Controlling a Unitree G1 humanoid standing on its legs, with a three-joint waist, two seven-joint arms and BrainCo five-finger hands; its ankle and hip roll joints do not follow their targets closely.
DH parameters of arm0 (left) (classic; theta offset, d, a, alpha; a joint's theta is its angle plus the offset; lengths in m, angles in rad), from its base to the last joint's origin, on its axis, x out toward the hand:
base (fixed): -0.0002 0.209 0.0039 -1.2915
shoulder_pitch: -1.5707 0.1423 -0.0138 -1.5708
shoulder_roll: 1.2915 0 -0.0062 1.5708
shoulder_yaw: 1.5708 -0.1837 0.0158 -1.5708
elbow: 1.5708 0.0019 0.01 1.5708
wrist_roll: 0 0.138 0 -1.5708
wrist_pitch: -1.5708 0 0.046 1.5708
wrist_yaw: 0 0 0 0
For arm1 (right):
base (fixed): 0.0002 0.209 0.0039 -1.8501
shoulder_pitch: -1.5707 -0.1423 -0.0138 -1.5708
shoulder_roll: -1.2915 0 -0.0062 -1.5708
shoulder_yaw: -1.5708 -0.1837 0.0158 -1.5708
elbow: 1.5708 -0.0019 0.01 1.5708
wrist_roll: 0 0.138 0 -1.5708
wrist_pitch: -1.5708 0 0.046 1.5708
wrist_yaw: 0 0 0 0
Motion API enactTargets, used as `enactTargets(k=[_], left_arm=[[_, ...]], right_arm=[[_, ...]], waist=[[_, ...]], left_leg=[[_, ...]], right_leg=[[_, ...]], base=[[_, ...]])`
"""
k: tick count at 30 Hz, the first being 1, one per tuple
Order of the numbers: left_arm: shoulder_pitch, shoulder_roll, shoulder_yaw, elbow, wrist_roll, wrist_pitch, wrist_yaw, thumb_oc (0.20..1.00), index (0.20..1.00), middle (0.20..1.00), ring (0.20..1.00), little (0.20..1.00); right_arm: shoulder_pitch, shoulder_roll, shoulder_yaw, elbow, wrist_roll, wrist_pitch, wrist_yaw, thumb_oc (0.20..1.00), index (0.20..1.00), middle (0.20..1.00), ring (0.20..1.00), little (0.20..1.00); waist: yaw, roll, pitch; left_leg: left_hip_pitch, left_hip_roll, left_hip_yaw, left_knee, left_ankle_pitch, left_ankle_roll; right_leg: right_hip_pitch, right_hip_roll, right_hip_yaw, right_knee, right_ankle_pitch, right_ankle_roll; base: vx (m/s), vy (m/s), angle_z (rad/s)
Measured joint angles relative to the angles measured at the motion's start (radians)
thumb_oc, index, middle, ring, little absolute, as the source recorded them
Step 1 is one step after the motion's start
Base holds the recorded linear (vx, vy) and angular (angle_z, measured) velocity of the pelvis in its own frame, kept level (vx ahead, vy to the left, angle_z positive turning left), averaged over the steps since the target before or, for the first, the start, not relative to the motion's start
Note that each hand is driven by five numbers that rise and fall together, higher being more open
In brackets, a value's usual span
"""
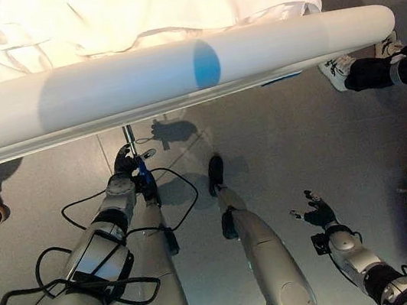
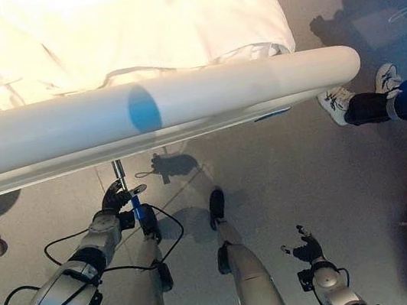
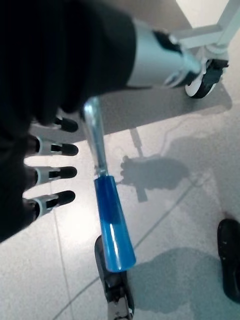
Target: Raise the hospital bed
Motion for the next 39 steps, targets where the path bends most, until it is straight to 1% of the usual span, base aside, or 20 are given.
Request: enactTargets(k=[3, 5, 6, 9, 10, 12, 17, 20, 25, 31, 32, 33, 39], left_arm=[[0.003, 0.010, 0.003, 0.011, 0.001, -0.002, 0.003, 1.000, 1.000, 1.000, 1.000, 1.000], [-0.011, 0.026, 0.003, 0.014, 0.001, 0.000, 0.007, 1.000, 1.000, 1.000, 1.000, 1.000], [-0.008, 0.026, 0.003, 0.017, 0.001, 0.000, 0.008, 1.000, 1.000, 1.000, 1.000, 1.000], [0.009, 0.021, 0.004, 0.023, 0.001, 0.001, 0.008, 1.000, 1.000, 1.000, 1.000, 1.000], [0.023, 0.024, 0.027, 0.025, 0.001, -0.009, 0.007, 1.000, 1.000, 1.000, 1.000, 1.000], [0.027, 0.020, 0.025, 0.035, 0.001, -0.002, 0.008, 1.000, 1.000, 1.000, 1.000, 1.000], [0.123, -0.005, 0.027, 0.053, 0.004, 0.002, -0.011, 1.000, 1.000, 1.000, 1.000, 1.000], [0.157, -0.007, 0.027, 0.052, 0.004, 0.002, -0.012, 1.000, 1.000, 1.000, 1.000, 1.000], [0.160, -0.020, 0.046, 0.045, 0.004, 0.001, -0.012, 1.000, 1.000, 1.000, 1.000, 1.000], [0.144, -0.021, 0.031, 0.013, 0.004, 0.001, -0.011, 1.000, 1.000, 1.000, 1.000, 1.000], [0.138, -0.020, 0.025, 0.010, 0.005, 0.000, -0.011, 0.875, 0.875, 0.875, 0.875, 0.875], [0.133, -0.022, 0.024, 0.009, 0.005, 0.000, -0.011, 1.000, 1.000, 1.000, 1.000, 1.000], [0.091, -0.018, 0.020, -0.005, 0.005, -0.003, 0.005, 1.000, 1.000, 1.000, 1.000, 1.000]], right_arm=[[0.017, -0.003, 0.001, -0.046, 0.000, -0.007, 0.000, 1.000, 1.000, 1.000, 1.000, 1.000], [0.017, -0.003, 0.001, -0.056, 0.000, -0.016, 0.000, 1.000, 1.000, 1.000, 1.000, 1.000], [0.017, -0.003, 0.001, -0.056, 0.000, -0.016, 0.000, 1.000, 1.000, 1.000, 1.000, 1.000], [0.018, -0.006, 0.001, -0.057, 0.000, -0.018, 0.000, 1.000, 1.000, 1.000, 1.000, 1.000], [0.018, -0.008, 0.010, -0.057, 0.001, -0.019, 0.000, 1.000, 1.000, 1.000, 1.000, 1.000], [0.019, -0.008, 0.011, -0.055, 0.001, -0.019, 0.000, 1.000, 1.000, 1.000, 1.000, 1.000], [0.019, -0.007, 0.012, -0.051, 0.009, -0.019, 0.001, 1.000, 1.000, 1.000, 1.000, 1.000], [0.019, -0.007, 0.013, -0.050, 0.009, -0.019, 0.001, 1.000, 1.000, 1.000, 1.000, 1.000], [0.018, -0.006, 0.023, -0.036, 0.018, -0.019, 0.001, 1.000, 1.000, 1.000, 1.000, 1.000], [0.020, -0.004, 0.023, -0.039, 0.019, -0.023, 0.000, 1.000, 1.000, 1.000, 1.000, 1.000], [0.019, -0.004, 0.024, -0.040, 0.019, -0.024, 0.000, 1.000, 1.000, 1.000, 1.000, 1.000], [0.020, -0.003, 0.024, -0.040, 0.019, -0.024, 0.000, 1.000, 1.000, 1.000, 1.000, 1.000], [0.020, -0.003, 0.024, -0.047, 0.019, -0.025, 0.000, 1.000, 1.000, 1.000, 1.000, 1.000]], waist=[[0.001, -0.002, 0.001], [0.000, -0.020, 0.010], [0.001, -0.024, 0.012], [0.004, -0.025, 0.012], [0.002, -0.024, 0.012], [0.002, -0.025, 0.012], [0.006, -0.025, 0.012], [0.007, -0.025, 0.012], [0.006, -0.025, 0.012], [0.000, -0.025, 0.012], [0.002, -0.025, 0.012], [-0.002, -0.025, 0.012], [-0.011, -0.025, 0.012]], left_leg=[[-0.028, 0.003, -0.010, 0.015, -0.001, -0.002], [-0.049, 0.006, -0.014, 0.022, 0.000, -0.003], [-0.050, 0.007, -0.014, 0.024, 0.000, -0.003], [-0.053, 0.005, -0.020, 0.025, 0.000, -0.003], [-0.058, 0.006, -0.031, 0.033, 0.000, -0.003], [-0.065, 0.007, -0.041, 0.035, 0.002, -0.005], [-0.063, 0.005, -0.056, 0.040, 0.003, -0.005], [-0.064, 0.004, -0.058, 0.040, 0.005, -0.004], [-0.065, 0.002, -0.059, 0.036, 0.006, -0.002], [-0.073, 0.001, -0.059, 0.035, 0.007, -0.002], [-0.079, 0.001, -0.059, 0.035, 0.007, -0.002], [-0.082, 0.001, -0.058, 0.035, 0.007, -0.002], [-0.084, 0.001, -0.053, 0.035, 0.007, -0.002]], right_leg=[[-0.017, 0.002, -0.014, 0.002, -0.001, 0.002], [-0.034, 0.006, -0.015, 0.003, 0.005, -0.007], [-0.034, 0.006, -0.015, 0.003, 0.005, -0.007], [-0.032, 0.004, -0.017, 0.005, 0.005, -0.006], [-0.030, 0.004, -0.031, 0.006, 0.004, -0.006], [-0.030, 0.006, -0.041, 0.006, 0.004, -0.007], [-0.017, 0.006, -0.046, 0.006, 0.003, -0.007], [-0.017, 0.005, -0.048, 0.006, 0.004, -0.006], [-0.017, 0.003, -0.051, 0.005, 0.002, -0.002], [-0.024, 0.003, -0.052, -0.001, 0.004, -0.006], [-0.030, 0.003, -0.052, -0.001, 0.004, -0.006], [-0.033, 0.003, -0.051, -0.001, 0.004, -0.006], [-0.040, 0.003, -0.044, 0.000, 0.005, -0.006]], base=[[-0.02, -0.013, 0.05], [0.00, 0.000, 0.03], [0.00, 0.000, 0.00], [-0.01, -0.062, 0.03], [0.00, -0.024, 0.11], [0.00, -0.013, 0.14], [0.00, -0.020, 0.07], [0.00, -0.002, 0.01], [0.00, 0.000, 0.00], [0.00, 0.000, 0.00], [0.00, 0.000, 0.00], [0.00, 0.000, 0.00], [0.00, 0.000, 0.00]])
